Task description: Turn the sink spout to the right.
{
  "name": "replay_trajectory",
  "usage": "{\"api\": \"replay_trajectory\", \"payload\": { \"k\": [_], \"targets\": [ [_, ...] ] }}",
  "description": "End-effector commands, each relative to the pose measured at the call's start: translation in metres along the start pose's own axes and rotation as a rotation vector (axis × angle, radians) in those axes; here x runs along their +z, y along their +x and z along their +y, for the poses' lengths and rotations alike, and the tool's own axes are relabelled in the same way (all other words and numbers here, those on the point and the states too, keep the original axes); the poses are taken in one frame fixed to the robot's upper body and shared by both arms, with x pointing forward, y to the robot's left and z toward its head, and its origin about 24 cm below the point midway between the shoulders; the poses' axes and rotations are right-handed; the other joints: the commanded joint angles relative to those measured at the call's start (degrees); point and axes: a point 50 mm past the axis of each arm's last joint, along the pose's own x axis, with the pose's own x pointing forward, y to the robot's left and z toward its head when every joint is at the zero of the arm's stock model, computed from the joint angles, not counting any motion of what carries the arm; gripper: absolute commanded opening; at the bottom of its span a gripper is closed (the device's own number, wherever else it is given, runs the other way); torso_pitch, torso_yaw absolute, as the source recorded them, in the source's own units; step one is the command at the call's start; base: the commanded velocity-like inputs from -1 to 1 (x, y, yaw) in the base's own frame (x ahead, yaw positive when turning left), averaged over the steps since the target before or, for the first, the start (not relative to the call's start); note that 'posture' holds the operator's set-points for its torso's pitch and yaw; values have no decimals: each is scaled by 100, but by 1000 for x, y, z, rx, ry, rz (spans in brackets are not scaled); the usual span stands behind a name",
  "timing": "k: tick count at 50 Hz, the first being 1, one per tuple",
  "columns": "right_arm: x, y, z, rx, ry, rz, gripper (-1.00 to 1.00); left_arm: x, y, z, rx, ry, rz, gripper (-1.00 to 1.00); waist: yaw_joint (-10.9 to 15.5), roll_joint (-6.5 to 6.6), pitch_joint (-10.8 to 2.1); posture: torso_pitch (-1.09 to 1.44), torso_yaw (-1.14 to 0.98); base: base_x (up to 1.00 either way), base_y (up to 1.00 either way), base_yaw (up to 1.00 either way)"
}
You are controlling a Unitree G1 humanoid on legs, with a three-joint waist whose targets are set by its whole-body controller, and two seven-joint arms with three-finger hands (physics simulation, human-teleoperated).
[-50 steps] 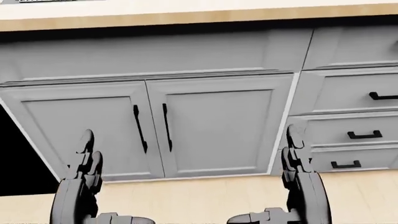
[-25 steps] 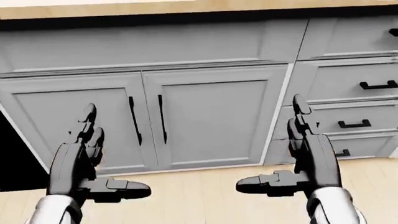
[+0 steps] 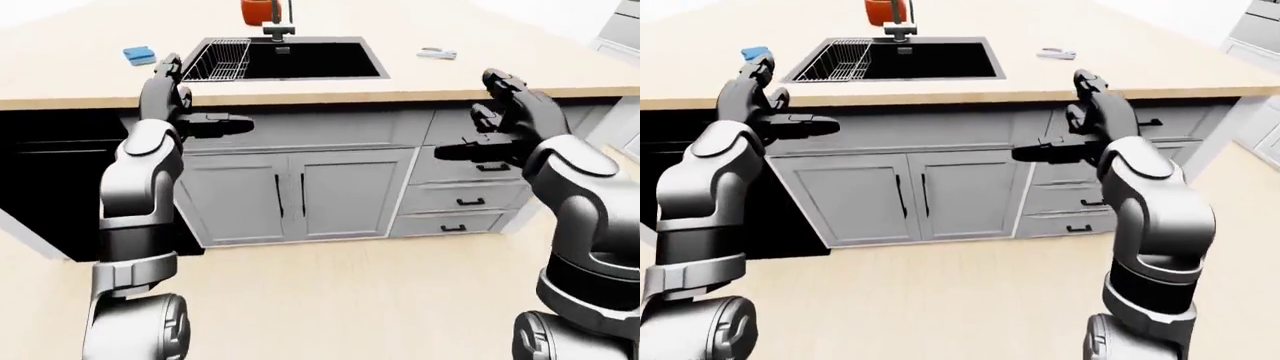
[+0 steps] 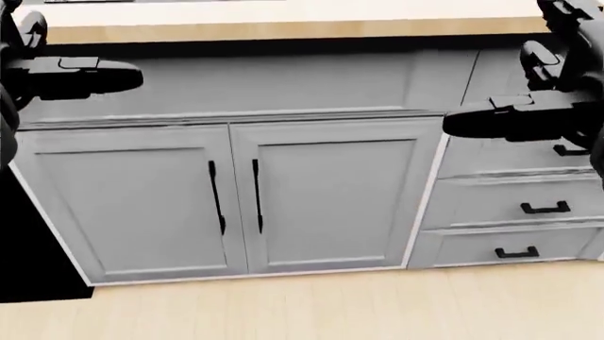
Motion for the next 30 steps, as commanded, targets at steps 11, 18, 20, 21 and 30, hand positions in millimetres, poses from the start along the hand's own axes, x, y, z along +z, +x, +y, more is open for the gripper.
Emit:
{"api": "replay_trajectory", "payload": {
  "k": [11, 18, 20, 21, 30],
  "targets": [
    [28, -7, -3, 5, -20, -70, 100, 33, -4, 6, 20, 17, -105, 100, 94, 8, -66, 0, 0, 0, 0, 43],
    [29, -9, -2, 7, -21, -66, 100, 35, -4, 5, 21, 21, -107, 100, 56, 111, -162, 0, 0, 2, 0, 28],
    [30, -9, -2, 7, -24, -68, 100, 36, -4, 5, 20, 23, -108, 100, 121, 132, 22, 0, 0, 23, 0, 0],
    [31, -9, -2, 7, -27, -68, 100, 38, -5, 6, 22, 23, -110, 100, 124, 104, 57, 0, 0, 24, 0, 0],
    [35, -9, -1, 9, -39, -70, 100, 39, -6, 10, 33, 25, -115, 100, 57, -84, -3, 0, 0, 23, 0, 0]
  ]
}}
